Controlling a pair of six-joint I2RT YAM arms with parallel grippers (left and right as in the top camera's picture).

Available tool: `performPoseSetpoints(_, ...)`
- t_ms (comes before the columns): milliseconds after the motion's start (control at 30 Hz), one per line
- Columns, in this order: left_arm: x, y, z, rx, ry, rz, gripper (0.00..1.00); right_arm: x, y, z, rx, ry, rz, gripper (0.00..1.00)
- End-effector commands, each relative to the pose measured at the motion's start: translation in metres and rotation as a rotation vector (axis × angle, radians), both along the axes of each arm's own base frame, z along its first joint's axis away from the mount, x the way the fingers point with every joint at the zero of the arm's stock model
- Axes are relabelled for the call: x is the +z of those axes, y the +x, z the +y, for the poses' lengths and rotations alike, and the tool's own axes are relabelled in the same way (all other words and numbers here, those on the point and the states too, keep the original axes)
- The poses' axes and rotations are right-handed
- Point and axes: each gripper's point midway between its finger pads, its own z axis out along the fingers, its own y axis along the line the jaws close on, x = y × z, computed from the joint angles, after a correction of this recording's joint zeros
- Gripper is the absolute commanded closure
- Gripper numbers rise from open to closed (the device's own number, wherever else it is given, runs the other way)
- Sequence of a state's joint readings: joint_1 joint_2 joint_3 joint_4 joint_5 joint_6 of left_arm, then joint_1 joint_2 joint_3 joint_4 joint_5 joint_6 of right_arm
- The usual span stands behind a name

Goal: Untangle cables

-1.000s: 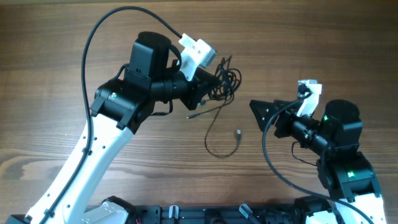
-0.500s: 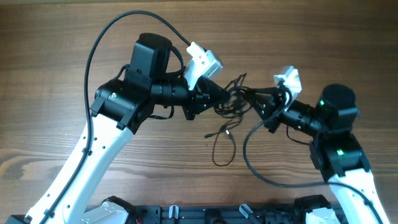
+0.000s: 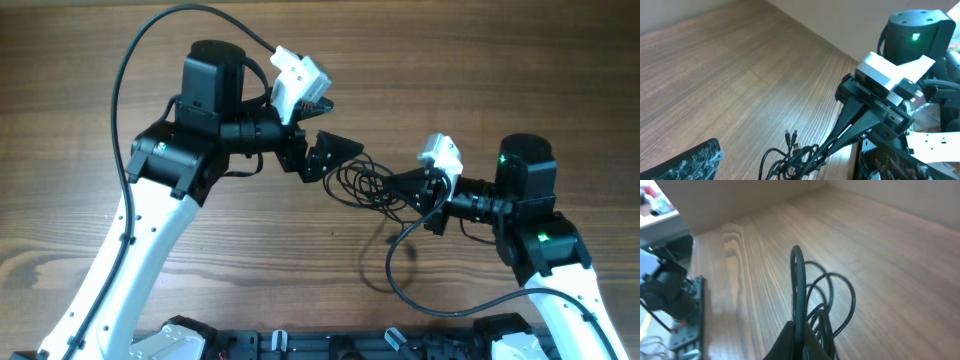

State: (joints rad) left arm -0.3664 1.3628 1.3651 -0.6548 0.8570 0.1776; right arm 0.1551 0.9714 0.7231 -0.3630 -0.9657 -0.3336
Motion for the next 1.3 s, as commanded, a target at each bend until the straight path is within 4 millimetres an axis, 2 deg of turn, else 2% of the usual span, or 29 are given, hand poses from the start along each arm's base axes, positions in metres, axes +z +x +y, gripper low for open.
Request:
performPoseSetpoints(0, -0.006, -0.007, -0.003, -0.001, 0.033, 0.024, 0.0, 0.011, -0.003, 0.002, 0.051, -0.01, -0.116, 0.96)
performPoseSetpoints(133, -0.037, -0.008, -0.008, 0.039, 0.155, 0.08, 0.05, 0.022, -0.025, 0.011, 0.196, 0.062, -0.165, 0.96)
performPoseSetpoints(233, -0.049, -0.014, -0.014, 0.016, 0.182, 0.118, 0.05, 0.024, -0.028, 0.012, 0.211, 0.074, -0.164, 0.96)
performPoseSetpoints(433, -0.087, -0.005, 0.004, 0.113, 0.342, 0.19, 0.0, 0.039, -0.033, 0.003, 0.231, 0.134, -0.187, 0.96)
performPoseSetpoints(533, -0.084, 0.002, 0.003, 0.176, 0.308, 0.24, 0.0, 0.045, -0.019, -0.016, 0.122, 0.156, -0.14, 0.96)
performPoseSetpoints(600, -0.078, 0.016, 0.005, 0.283, 0.245, 0.313, 0.0, 0.053, -0.013, -0.025, 0.078, 0.2, -0.087, 0.96)
performPoseSetpoints(733, -0.076, 0.034, 0.026, 0.451, 0.169, 0.459, 0.0, 0.077, -0.013, -0.032, 0.09, 0.284, -0.049, 0.96)
performPoseSetpoints(900, -0.084, 0.027, 0.036, 0.44, 0.211, 0.491, 0.0, 0.098, -0.009, -0.032, 0.087, 0.312, -0.075, 0.96)
performPoseSetpoints(1033, -0.094, 0.017, 0.026, 0.351, 0.27, 0.441, 0.02, 0.103, -0.015, -0.031, 0.13, 0.317, -0.088, 0.96)
performPoseSetpoints(1267, -0.105, 0.008, -0.006, 0.266, 0.29, 0.433, 0.03, 0.103, -0.024, -0.029, 0.184, 0.321, -0.079, 0.96)
